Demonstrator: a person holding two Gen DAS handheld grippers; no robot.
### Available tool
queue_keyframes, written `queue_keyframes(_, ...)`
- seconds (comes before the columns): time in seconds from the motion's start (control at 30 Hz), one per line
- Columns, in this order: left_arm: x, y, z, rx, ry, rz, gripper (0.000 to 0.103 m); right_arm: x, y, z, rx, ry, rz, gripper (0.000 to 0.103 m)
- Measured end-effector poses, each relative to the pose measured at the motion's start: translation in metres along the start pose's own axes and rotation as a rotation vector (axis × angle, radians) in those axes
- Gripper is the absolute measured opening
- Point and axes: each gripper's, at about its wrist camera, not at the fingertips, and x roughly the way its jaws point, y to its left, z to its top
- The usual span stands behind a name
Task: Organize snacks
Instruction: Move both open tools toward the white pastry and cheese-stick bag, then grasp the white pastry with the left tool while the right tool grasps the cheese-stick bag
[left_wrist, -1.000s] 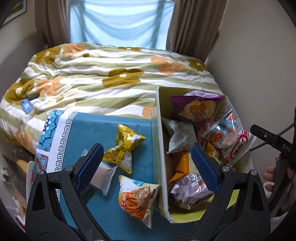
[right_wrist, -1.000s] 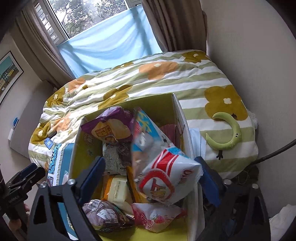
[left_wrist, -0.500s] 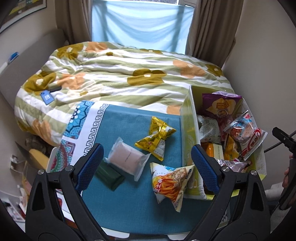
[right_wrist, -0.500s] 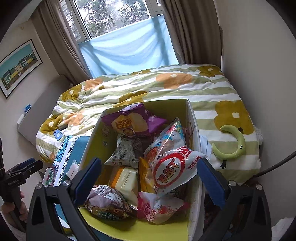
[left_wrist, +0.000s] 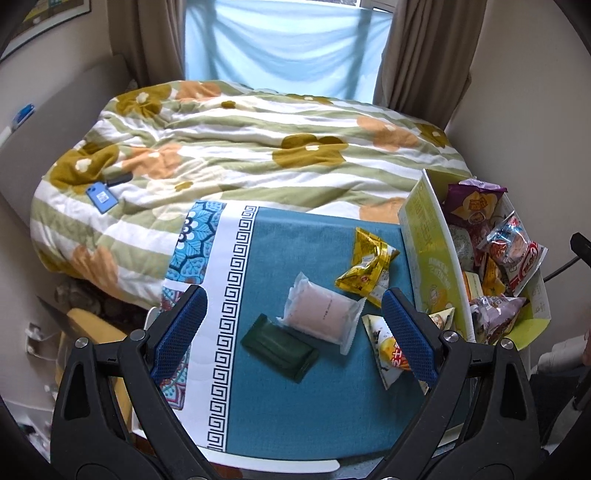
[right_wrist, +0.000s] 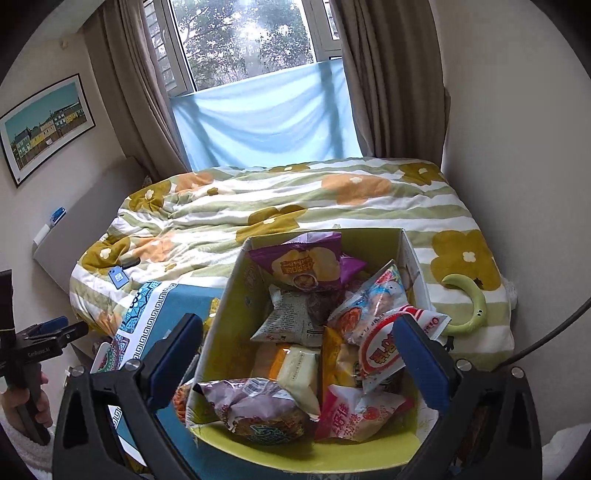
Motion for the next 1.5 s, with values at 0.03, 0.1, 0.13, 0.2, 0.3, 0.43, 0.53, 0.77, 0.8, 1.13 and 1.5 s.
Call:
queue_keyframes(0.03,0.001,0.007,0.001,0.011,0.008,-0.015,0.095,0.0,0.01,-0.002,0.005,-0.003,-0.004,0.102)
queue_keyframes(0.1,0.003,0.019,0.003,0.034,0.019,-0.045,0.095,0.002,0.029,-0.006,0.02,-0.002,-0.019,0.102)
queue_keyframes(0.13,0.004,0.025,0.003,0.05,0.023,-0.059,0.095,0.003,0.039,-0.009,0.031,0.003,-0.023,0.102)
queue_keyframes(0.2,0.009,0.035,0.003,0.085,0.034,-0.071,0.095,0.006,0.059,-0.015,0.053,0.009,-0.029,0.102)
queue_keyframes(0.3,0.021,0.051,0.001,0.126,0.071,-0.108,0.095,0.012,0.088,-0.026,0.059,0.024,-0.044,0.102)
queue_keyframes(0.43,0.039,0.064,-0.005,0.188,0.123,-0.168,0.095,0.023,0.126,-0.043,0.078,0.048,-0.072,0.102)
queue_keyframes(0.53,0.054,0.066,-0.009,0.247,0.16,-0.202,0.095,0.03,0.147,-0.059,0.117,0.057,-0.099,0.102)
queue_keyframes(0.77,0.097,0.047,-0.011,0.325,0.239,-0.305,0.095,0.045,0.171,-0.113,0.273,0.076,-0.185,0.102)
queue_keyframes(0.8,0.106,0.041,-0.012,0.33,0.253,-0.313,0.095,0.048,0.171,-0.121,0.293,0.073,-0.205,0.102)
queue_keyframes(1.13,0.184,-0.02,-0.029,0.332,0.366,-0.368,0.095,0.083,0.149,-0.169,0.418,0.095,-0.287,0.102)
queue_keyframes(1.5,0.209,-0.053,-0.045,0.41,0.372,-0.242,0.101,0.12,0.136,-0.195,0.482,0.074,-0.245,0.102)
